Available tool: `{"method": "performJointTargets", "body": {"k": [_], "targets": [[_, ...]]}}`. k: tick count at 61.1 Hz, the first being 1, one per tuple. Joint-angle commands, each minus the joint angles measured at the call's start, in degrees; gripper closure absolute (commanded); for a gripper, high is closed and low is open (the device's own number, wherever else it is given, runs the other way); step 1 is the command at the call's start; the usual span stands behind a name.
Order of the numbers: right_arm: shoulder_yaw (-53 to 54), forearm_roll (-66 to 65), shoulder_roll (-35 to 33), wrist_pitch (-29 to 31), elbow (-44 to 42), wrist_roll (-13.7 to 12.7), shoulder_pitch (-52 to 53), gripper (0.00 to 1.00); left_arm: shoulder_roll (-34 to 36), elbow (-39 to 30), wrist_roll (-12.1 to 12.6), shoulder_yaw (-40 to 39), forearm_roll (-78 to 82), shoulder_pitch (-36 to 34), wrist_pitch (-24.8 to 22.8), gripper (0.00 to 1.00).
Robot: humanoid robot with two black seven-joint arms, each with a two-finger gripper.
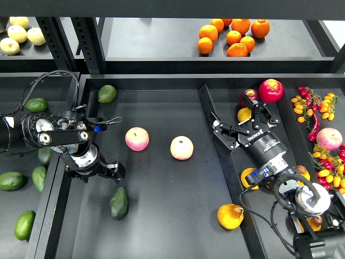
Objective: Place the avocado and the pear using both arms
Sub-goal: 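Swing the left gripper over the dark green avocado near the robot, then lower the left gripper and close it around the dark green avocado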
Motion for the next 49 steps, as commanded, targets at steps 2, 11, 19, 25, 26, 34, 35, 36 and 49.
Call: {"method": "performJointTargets", "body": {"k": [2,11,19,25,26,34,35,36,49], "targets": [[0.3,0.0,0.0,-1.8,0.0,0.1,0.7,0.0,-1.4,0.4,0.0,1.0,0.2,0.7,0.0,0.01],[2.3,0.0,0.0,-4.1,0.0,0.1,1.5,0.0,-2.9,0.7,0.0,1.4,0.2,1.0,0.0,0.01],[2.4,0.0,0.0,-4.2,0.0,0.1,1.6,0.0,-3.7,2.1,0.0,1.5,0.3,1.9,0.0,0.01],[2.4,0.0,0.0,-4.2,0.0,0.1,1.6,0.0,-4.2,3.5,0.0,2.0,0.8,3.1,0.0,0.01],[2.4,0.0,0.0,-4.1,0.0,0.1,1.6,0.0,-4.4,3.8,0.0,2.0,0.9,3.3,0.0,0.01],[2.4,0.0,0.0,-4.1,0.0,0.1,1.8,0.0,-5.3,6.8,0.0,2.0,1.6,4.7,0.0,0.01],[2.4,0.0,0.0,-4.1,0.1,0.1,1.8,0.0,-5.6,7.3,0.0,2.0,1.7,4.9,0.0,0.01],[2.4,0.0,0.0,-4.0,0.1,0.1,1.8,0.0,-5.9,7.9,0.0,2.0,1.9,5.0,0.0,0.01],[2.4,0.1,0.0,-3.8,0.1,0.1,1.7,0.0,-6.9,9.5,0.0,1.7,2.1,6.4,0.0,0.01]]}}
